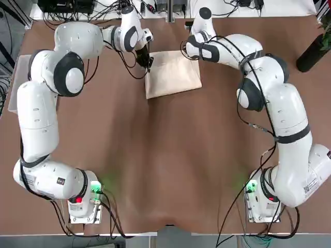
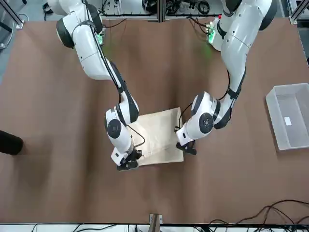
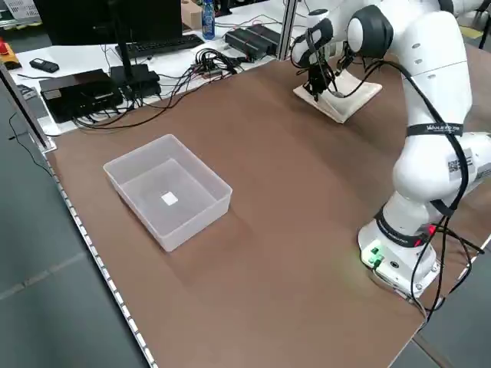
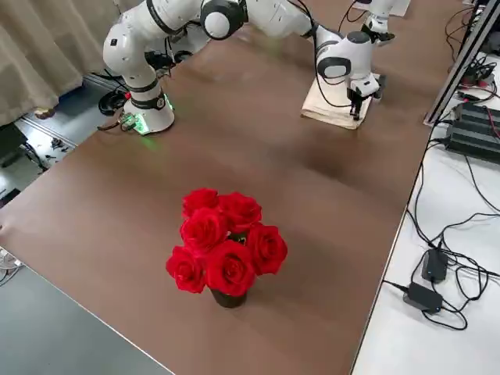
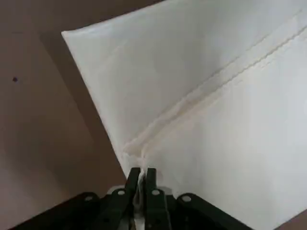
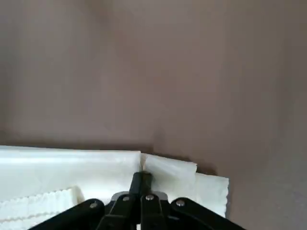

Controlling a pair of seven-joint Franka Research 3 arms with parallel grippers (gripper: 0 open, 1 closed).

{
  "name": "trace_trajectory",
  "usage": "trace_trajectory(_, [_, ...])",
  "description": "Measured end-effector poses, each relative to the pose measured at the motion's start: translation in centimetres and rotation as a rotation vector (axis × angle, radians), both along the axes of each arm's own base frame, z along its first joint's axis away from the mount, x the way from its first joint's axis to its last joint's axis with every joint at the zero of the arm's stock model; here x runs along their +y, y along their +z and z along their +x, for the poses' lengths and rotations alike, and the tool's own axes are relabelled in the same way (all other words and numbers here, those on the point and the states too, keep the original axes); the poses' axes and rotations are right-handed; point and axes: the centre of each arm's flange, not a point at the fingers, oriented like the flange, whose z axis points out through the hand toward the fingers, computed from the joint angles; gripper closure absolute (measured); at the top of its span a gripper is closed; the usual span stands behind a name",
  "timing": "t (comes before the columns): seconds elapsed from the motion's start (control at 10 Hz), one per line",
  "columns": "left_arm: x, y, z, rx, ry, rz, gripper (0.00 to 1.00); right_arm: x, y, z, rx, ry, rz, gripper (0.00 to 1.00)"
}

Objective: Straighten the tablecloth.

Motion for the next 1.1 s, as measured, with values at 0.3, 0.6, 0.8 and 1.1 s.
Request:
trace_trajectory(0.3, [0.0, 0.5, 0.2, -0.006, 0.004, -0.003, 0.96, 0.0, 0.0, 0.0, -0.001, 0.0, 0.0, 0.97])
trace_trajectory(0.6, [-2.2, 2.1, -0.8, -0.012, -0.027, -0.031, 0.96, 0.0, 0.0, 0.0, -0.001, 0.0, 0.0, 0.97])
trace_trajectory(0.8, [-4.8, 2.3, -3.1, 0.018, -0.074, -0.051, 0.96, 0.0, 0.0, 0.0, -0.001, 0.0, 0.0, 0.97])
trace_trajectory(1.1, [-6.8, 3.0, -6.7, 0.137, -0.161, -0.015, 0.96, 0.0, 0.0, 0.0, 0.0, 0.0, 0.0, 0.97])
